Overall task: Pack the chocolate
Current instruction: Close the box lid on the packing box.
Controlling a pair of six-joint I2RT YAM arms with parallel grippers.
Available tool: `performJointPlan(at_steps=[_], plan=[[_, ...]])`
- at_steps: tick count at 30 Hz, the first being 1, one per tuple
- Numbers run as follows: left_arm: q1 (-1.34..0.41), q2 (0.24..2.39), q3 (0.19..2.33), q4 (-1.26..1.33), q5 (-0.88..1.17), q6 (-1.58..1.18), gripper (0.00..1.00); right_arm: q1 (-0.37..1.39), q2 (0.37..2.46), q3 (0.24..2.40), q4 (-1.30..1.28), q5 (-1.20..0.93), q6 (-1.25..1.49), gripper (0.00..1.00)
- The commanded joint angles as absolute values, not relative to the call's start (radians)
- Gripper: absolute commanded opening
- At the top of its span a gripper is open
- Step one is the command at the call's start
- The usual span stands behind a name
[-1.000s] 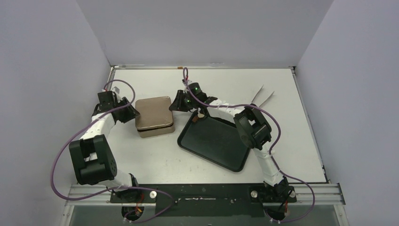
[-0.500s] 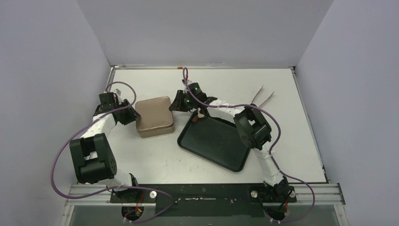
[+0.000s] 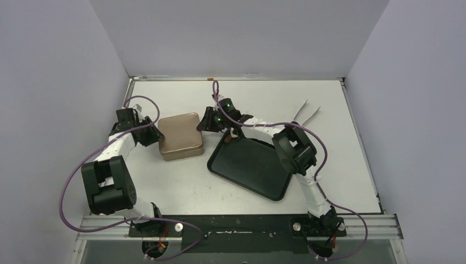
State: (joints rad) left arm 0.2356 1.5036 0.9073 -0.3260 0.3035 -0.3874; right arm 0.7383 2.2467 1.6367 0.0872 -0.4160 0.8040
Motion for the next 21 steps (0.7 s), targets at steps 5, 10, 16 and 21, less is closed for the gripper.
performJointPlan(at_steps=[5,10,16,21], plan=[[0.227,1.467,0.897,-0.344,0.299,-0.366,0.33,0.752,2.148,1.626,0.122,-0.392,0.801,0.27],[0.227,1.463,0.899,-0.348,0.301,-0.364,0.41,0.75,2.142,1.617,0.103,-0.37,0.799,0.32],[0.228,1.45,0.938,-0.372,0.29,-0.359,0.49,0.743,2.145,1.622,0.075,-0.35,0.794,0.32],[0.227,1.465,0.944,-0.367,0.295,-0.356,0.51,0.737,2.184,1.647,0.074,-0.376,0.788,0.31]])
